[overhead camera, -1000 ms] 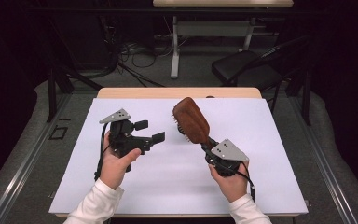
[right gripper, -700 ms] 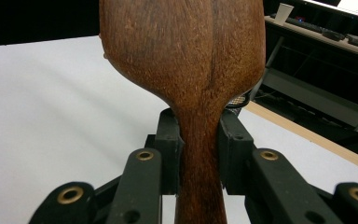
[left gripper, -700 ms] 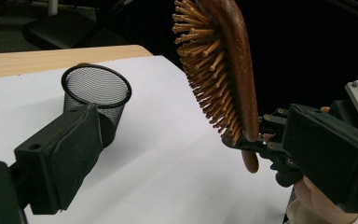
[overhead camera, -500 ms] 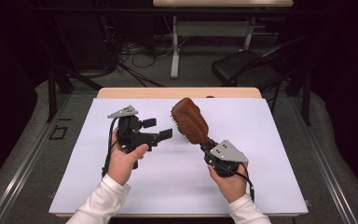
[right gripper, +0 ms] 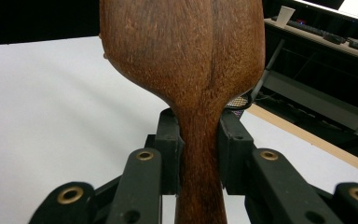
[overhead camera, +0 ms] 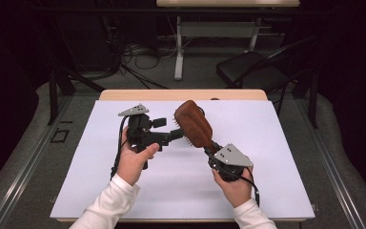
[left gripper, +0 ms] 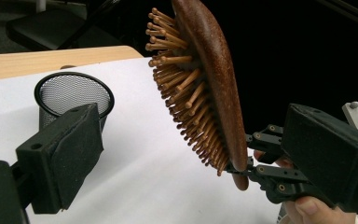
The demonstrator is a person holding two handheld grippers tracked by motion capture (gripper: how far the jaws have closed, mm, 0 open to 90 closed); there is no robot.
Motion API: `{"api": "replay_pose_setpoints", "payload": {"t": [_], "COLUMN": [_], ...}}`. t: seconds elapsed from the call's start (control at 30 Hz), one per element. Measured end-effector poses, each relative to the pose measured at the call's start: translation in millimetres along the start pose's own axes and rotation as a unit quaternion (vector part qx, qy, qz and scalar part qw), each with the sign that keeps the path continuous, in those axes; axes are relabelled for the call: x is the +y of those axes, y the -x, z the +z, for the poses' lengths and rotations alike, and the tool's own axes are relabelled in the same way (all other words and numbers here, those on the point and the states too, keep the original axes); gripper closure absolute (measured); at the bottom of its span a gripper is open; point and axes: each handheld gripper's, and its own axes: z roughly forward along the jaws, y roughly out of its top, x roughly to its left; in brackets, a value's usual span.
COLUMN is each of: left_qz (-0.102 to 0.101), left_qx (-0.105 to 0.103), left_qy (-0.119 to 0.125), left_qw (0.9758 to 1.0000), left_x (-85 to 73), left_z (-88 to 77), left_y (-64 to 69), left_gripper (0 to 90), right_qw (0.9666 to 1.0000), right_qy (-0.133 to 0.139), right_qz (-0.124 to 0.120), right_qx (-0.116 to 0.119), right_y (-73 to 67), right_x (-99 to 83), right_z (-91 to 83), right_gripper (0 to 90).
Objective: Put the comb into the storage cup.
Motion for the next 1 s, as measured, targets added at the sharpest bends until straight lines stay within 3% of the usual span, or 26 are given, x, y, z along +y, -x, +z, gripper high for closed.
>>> {"api": "replay_pose_setpoints", "payload": {"t": [0.5, 1.0], "left_qz": [-0.008, -0.031], "left_qx": [-0.01, -0.015], "left_qy": [-0.002, -0.01], "left_qw": [0.9999, 0.9993], "left_x": [6.0, 9.4], "left_z": [15.4, 32.7], "left_y": [6.1, 9.1], "left_gripper": [8.7, 12.3], "right_qw": [1.0, 1.0], "right_qy": [0.001, 0.005], "right_qz": [-0.002, -0.006], "right_qx": [0.002, 0.003], "right_y": [-1.5, -4.0], "right_x": [0.4, 0.5], "right_z": [-0.6, -0.4], "right_gripper": [73.1, 73.1]}}
